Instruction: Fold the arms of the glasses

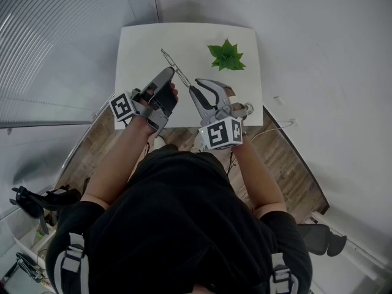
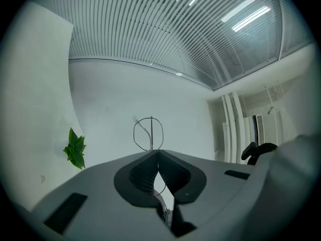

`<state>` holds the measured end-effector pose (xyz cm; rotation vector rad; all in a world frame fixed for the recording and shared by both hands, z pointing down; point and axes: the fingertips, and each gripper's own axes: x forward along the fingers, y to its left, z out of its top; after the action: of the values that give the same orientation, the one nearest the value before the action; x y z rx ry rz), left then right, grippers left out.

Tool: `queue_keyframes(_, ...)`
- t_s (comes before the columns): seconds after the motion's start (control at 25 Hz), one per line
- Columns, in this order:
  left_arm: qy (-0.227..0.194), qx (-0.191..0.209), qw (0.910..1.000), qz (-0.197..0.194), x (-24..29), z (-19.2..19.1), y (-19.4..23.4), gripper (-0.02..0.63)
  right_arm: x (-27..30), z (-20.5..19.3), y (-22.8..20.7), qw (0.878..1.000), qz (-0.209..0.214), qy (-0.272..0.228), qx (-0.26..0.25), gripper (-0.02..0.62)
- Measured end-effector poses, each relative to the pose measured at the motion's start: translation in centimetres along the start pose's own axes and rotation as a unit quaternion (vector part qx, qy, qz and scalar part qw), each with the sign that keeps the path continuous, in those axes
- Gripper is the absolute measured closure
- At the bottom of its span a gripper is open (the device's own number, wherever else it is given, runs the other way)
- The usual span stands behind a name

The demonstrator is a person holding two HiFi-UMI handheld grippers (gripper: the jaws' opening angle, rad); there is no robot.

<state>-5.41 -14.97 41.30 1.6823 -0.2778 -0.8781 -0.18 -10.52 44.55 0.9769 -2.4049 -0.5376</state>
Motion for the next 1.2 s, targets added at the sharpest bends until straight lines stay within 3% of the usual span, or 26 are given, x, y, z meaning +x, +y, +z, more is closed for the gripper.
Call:
queue_keyframes(0.2, -0.003, 0.002, 1.0, 0.005, -0.2, 0.0, 0.4, 0.595, -1.3, 0.3, -0.6, 0.999, -0.006, -0.018, 0.026, 0.491)
queue_keyframes(0.44, -0.003, 0.004, 0.9999, 0.009, -0.2, 0.1, 0.6, 0.595, -2.4, 1.6, -2.0, 0.993, -0.001, -0.061, 0.098, 0.492)
queue_keyframes(0.76, -0.004, 0.001, 0.9999, 0.017, -0.7, 0.0, 1.3, 0.595, -3.4, 0.2, -4.4, 0.96, -0.022, -0.109, 0.255, 0.583)
queue_keyframes(0.88, -0.002, 0.002, 0.9998, 0.02, -1.0, -0.2, 1.4, 0.595, -3.7, -0.7, -5.1, 0.948, -0.04, -0.118, 0.294, 0.584)
queue_keyframes(1.04, -0.001, 0.0, 0.9997, 0.024, -1.2, -0.4, 1.7, 0.595, -3.8, -1.7, -6.1, 0.937, -0.058, -0.124, 0.32, 0.584)
queue_keyframes(1.2, -0.002, -0.002, 0.9996, 0.029, -1.2, -0.5, 2.0, 0.595, -3.7, -1.7, -6.4, 0.938, -0.069, -0.126, 0.315, 0.584)
